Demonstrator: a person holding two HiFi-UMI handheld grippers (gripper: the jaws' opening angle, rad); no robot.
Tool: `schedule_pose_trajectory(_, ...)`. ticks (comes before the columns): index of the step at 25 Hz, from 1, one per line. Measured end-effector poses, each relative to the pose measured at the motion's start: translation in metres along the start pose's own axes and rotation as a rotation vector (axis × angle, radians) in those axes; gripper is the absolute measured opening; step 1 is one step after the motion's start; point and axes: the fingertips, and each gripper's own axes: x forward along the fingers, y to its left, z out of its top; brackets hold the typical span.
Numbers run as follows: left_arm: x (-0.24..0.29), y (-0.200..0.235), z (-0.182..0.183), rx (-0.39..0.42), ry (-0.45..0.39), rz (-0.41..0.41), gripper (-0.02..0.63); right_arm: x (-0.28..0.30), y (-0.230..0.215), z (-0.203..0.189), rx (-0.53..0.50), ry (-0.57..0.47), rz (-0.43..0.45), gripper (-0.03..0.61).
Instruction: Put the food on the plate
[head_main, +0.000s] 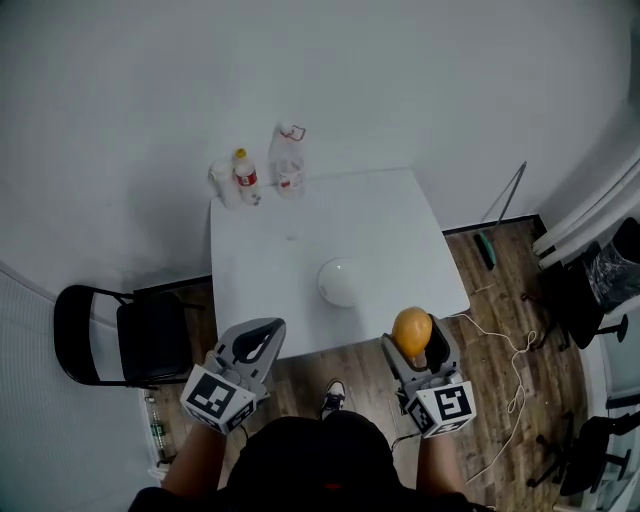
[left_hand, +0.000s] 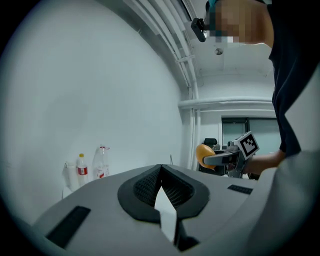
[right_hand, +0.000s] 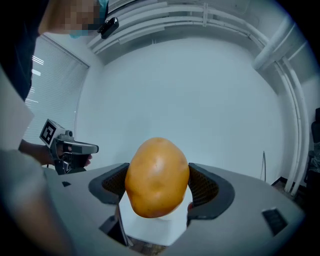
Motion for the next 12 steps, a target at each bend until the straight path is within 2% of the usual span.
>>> schedule_pose_trajectory(6, 0.056, 0.018, 0.001, -0.015, 0.042, 0.072, 0.02, 0.055, -0.059, -0.028, -0.014, 0.096, 0.049, 0.382)
schedule_pose_trajectory(12, 0.077, 0.044, -0.016, -0.051, 0.091, 0.129, 0.02, 0.123, -0.075, -0.064, -0.043, 0.19, 0.11, 0.382)
